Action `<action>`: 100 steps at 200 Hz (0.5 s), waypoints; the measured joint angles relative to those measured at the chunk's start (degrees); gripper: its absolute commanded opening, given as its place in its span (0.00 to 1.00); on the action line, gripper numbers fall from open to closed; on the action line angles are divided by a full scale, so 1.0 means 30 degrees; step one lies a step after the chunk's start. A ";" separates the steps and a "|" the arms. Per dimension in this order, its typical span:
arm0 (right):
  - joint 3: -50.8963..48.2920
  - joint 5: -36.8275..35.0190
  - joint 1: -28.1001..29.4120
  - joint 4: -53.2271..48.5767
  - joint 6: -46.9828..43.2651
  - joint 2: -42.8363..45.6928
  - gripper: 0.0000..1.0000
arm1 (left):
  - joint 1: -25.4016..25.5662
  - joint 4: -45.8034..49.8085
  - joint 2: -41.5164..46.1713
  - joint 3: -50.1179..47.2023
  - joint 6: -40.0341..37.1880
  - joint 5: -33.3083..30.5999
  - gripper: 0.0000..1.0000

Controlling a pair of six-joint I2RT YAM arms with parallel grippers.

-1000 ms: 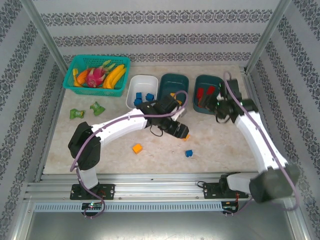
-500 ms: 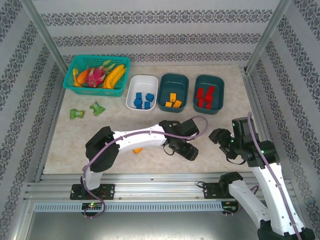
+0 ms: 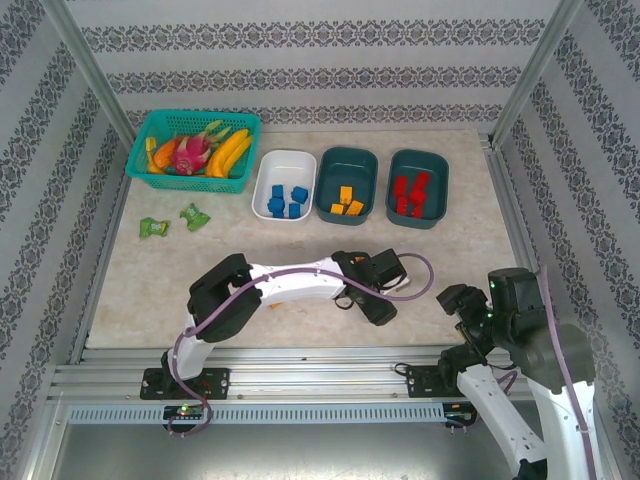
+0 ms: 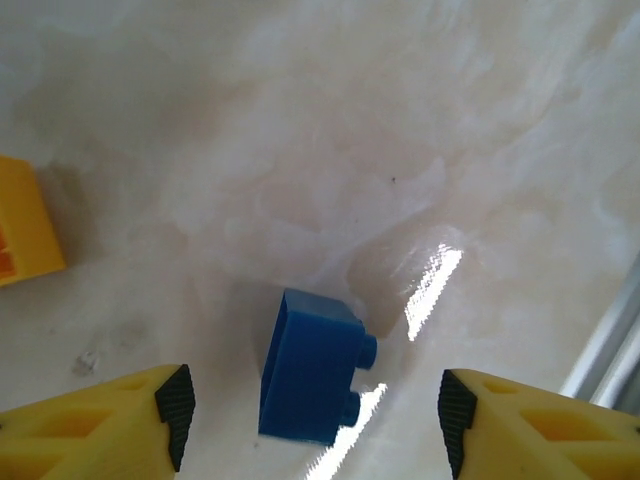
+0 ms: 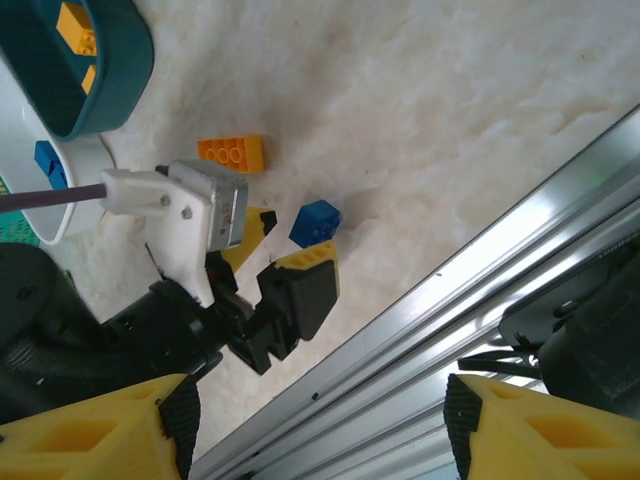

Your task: Sort the legos into containers by color

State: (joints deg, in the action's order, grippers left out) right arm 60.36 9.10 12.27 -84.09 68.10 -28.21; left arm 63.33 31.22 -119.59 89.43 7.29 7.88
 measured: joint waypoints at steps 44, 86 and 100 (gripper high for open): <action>-0.0590 0.0138 0.0000 -0.0007 0.0758 -0.0058 0.73 | -0.0007 0.0015 -0.1064 0.0189 -0.0597 -0.0058 0.53; -0.0590 0.0138 0.0000 0.0233 0.0765 -0.0379 0.72 | 0.0015 0.0007 -0.1239 0.0488 -0.1020 0.0321 0.24; -0.0597 0.0138 0.0000 0.0372 0.0765 -0.0415 0.71 | 0.0015 0.0007 -0.1239 0.0517 -0.1005 0.0357 0.21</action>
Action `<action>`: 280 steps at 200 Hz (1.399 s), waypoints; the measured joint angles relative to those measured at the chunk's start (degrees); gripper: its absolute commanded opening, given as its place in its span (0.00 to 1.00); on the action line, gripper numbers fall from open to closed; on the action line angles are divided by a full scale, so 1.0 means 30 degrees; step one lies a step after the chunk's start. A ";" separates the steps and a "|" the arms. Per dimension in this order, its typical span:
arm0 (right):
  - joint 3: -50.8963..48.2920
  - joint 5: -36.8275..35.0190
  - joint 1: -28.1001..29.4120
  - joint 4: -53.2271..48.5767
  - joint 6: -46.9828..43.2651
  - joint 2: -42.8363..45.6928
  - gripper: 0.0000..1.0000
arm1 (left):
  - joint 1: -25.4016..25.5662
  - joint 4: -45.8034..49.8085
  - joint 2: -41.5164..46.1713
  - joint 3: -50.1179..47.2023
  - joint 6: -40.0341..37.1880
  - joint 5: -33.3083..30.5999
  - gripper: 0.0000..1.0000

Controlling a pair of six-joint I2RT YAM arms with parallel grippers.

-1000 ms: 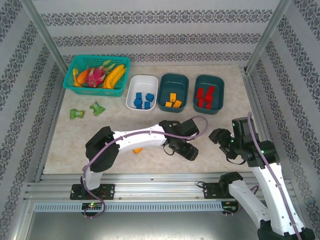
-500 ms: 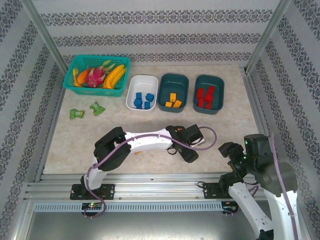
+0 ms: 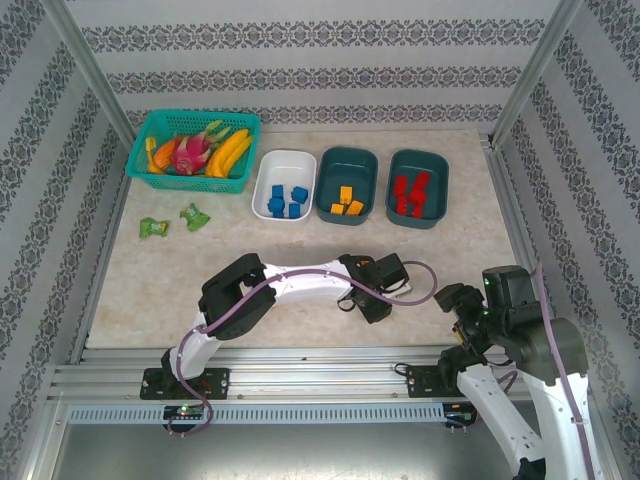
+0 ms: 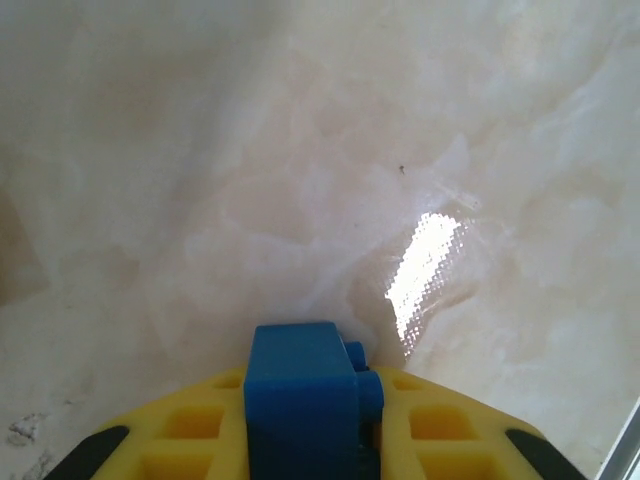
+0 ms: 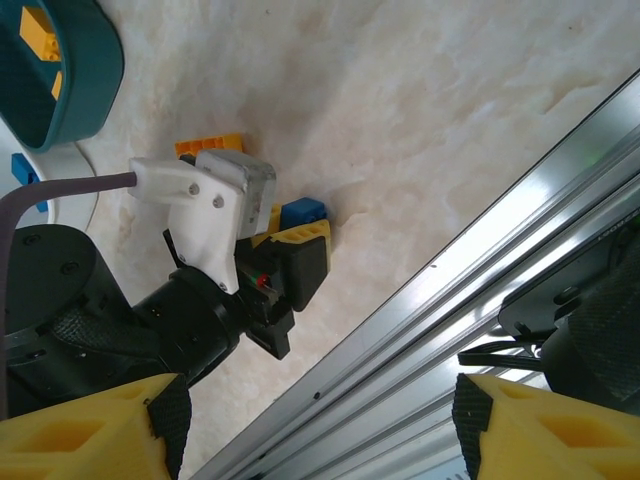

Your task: Sort the legos into containers by color

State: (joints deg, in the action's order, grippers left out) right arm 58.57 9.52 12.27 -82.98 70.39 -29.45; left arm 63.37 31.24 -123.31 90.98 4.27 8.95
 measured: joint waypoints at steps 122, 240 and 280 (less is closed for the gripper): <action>0.2346 0.1166 0.0787 0.5479 -0.4299 -0.7446 0.71 | -0.7111 0.0488 0.6324 -0.0015 0.3585 0.0430 0.18; 0.6732 0.4248 0.4189 1.5344 -0.5690 -1.8972 0.71 | -1.4673 0.2397 -0.3468 1.0899 0.5850 -0.0576 0.17; 0.6980 0.4656 0.3942 1.5737 -0.6018 -1.9380 0.71 | -1.4863 0.3067 -0.6550 1.3828 0.6178 -0.0794 0.22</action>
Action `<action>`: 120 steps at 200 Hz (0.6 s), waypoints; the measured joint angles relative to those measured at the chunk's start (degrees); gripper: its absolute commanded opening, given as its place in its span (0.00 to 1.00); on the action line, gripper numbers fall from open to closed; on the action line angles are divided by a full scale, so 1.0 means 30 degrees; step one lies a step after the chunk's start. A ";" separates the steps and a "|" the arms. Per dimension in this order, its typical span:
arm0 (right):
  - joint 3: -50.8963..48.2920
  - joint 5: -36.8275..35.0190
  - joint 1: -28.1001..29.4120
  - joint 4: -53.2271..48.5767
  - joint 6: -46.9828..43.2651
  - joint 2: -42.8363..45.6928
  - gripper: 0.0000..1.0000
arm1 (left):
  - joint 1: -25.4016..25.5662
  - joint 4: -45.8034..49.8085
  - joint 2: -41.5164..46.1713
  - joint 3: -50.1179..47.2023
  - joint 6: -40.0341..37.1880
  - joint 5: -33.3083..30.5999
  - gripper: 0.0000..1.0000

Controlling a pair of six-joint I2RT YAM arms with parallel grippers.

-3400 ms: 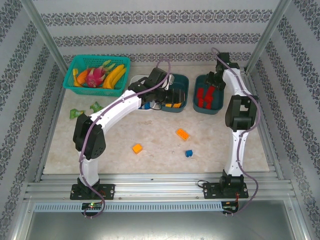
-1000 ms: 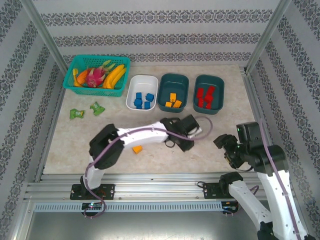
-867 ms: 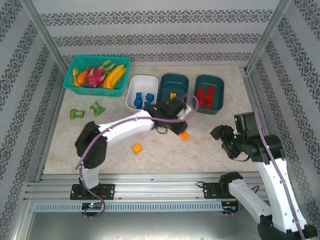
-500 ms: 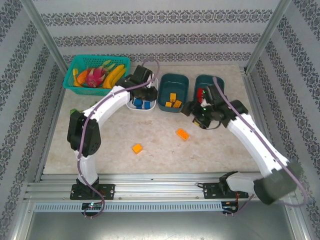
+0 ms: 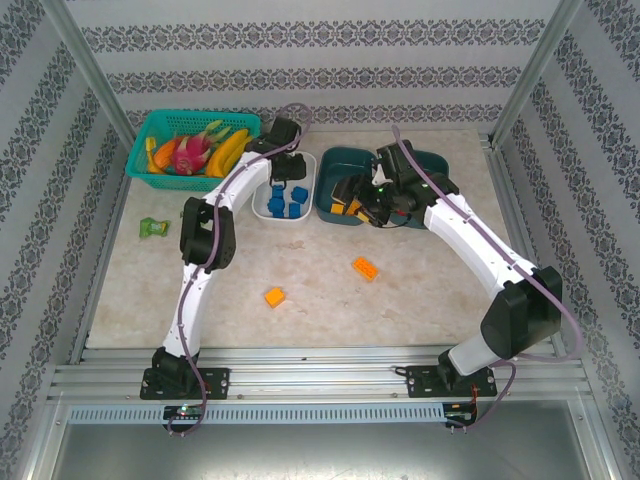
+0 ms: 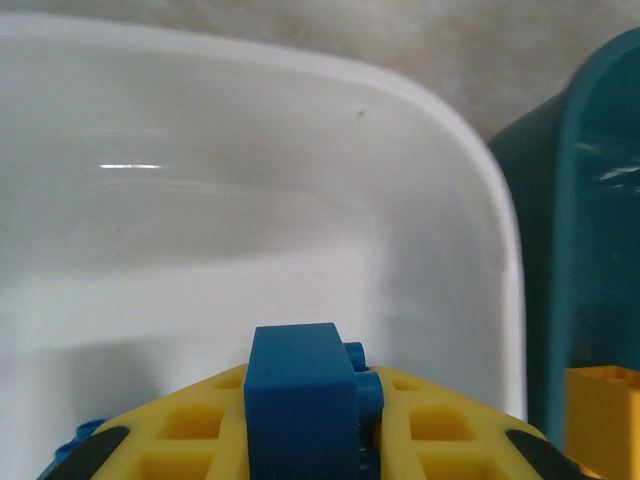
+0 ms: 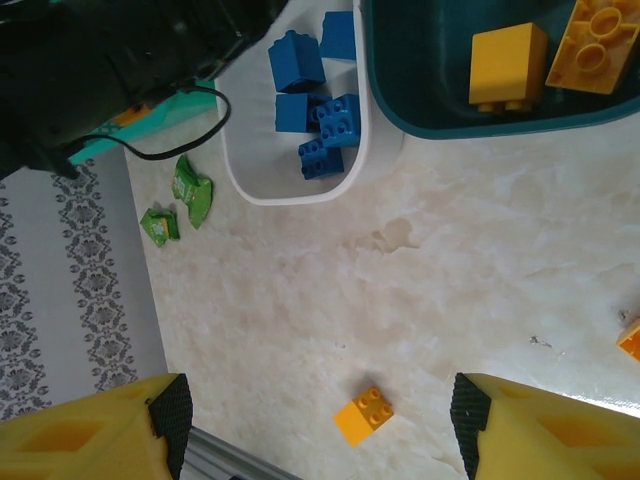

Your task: Sort the legos into containers by color

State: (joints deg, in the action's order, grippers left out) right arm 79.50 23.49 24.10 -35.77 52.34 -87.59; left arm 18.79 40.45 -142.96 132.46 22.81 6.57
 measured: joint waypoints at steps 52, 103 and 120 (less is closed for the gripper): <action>-0.0095 0.0000 0.0000 -0.0073 -0.0211 0.0000 0.71 | -0.0109 0.0663 -0.0911 0.0612 0.0415 0.0226 0.48; -0.0095 -0.1086 0.0000 -0.2040 -0.2492 0.0022 0.71 | -0.0138 0.1107 -0.0619 0.0714 0.0576 0.0299 0.64; -0.0095 -0.1829 0.0029 -0.2863 -0.3949 0.0138 0.72 | -0.0138 0.1202 0.0568 0.0073 0.0641 0.0357 0.69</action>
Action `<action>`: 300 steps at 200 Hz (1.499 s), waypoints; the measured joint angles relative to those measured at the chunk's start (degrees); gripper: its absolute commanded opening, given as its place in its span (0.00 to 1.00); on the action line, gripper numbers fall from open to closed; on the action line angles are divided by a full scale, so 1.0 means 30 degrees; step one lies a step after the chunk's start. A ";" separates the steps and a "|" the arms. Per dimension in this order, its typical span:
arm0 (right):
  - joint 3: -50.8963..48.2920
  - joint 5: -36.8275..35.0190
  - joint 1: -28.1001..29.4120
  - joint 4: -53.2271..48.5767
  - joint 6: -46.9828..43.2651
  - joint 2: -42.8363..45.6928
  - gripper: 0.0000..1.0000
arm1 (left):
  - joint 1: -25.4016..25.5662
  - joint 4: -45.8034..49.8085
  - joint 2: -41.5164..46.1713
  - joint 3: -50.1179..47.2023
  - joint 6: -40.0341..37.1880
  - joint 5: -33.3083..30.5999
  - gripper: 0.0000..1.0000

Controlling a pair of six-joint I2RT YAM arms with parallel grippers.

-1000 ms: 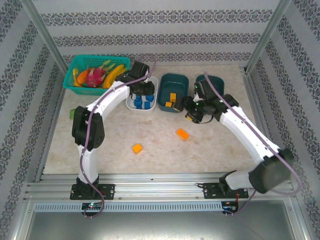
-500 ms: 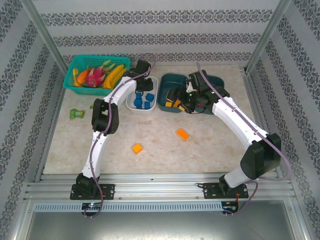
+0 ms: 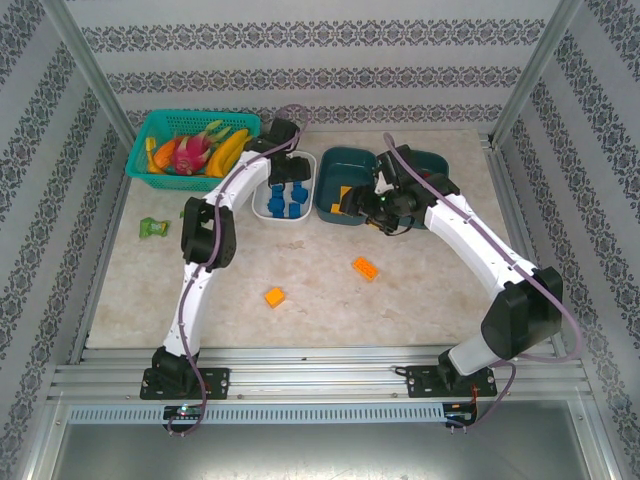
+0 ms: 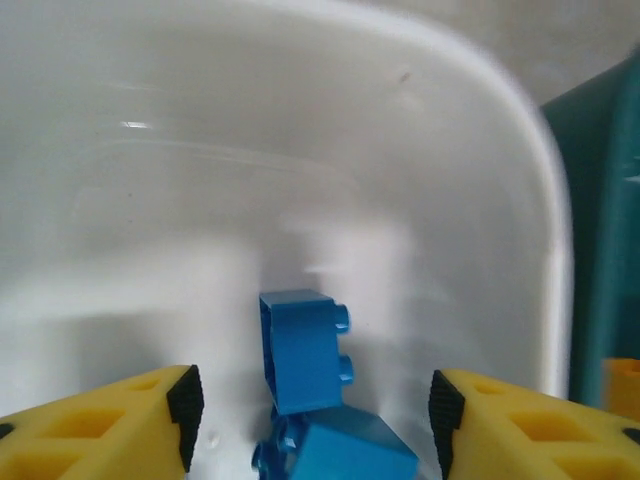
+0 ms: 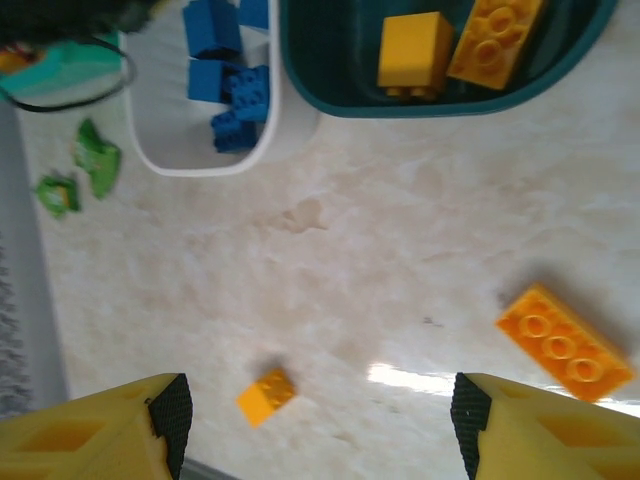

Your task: Sort the legos into containers by color

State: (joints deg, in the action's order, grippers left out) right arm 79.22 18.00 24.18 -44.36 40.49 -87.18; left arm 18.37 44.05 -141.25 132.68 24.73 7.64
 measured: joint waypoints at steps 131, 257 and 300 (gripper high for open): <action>-0.0787 -0.3213 0.8859 -0.0408 -0.7271 -0.1982 0.83 | 0.1260 -0.0211 2.6301 -2.3737 0.5202 0.0780 0.85; 0.5821 -0.4379 1.1868 -0.0568 -0.5173 -1.2029 0.77 | 0.1268 0.8561 4.0705 -2.8144 0.9122 0.0597 0.92; 0.6186 -0.4583 1.1868 -0.1056 -0.4809 -1.2881 0.64 | 0.1268 0.9530 4.0829 -2.7846 0.9224 0.0605 0.91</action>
State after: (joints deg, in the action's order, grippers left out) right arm 97.78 4.25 59.79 -47.53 26.06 -125.82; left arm 22.17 72.64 -18.76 49.15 52.40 9.45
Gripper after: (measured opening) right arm 0.672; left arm 0.910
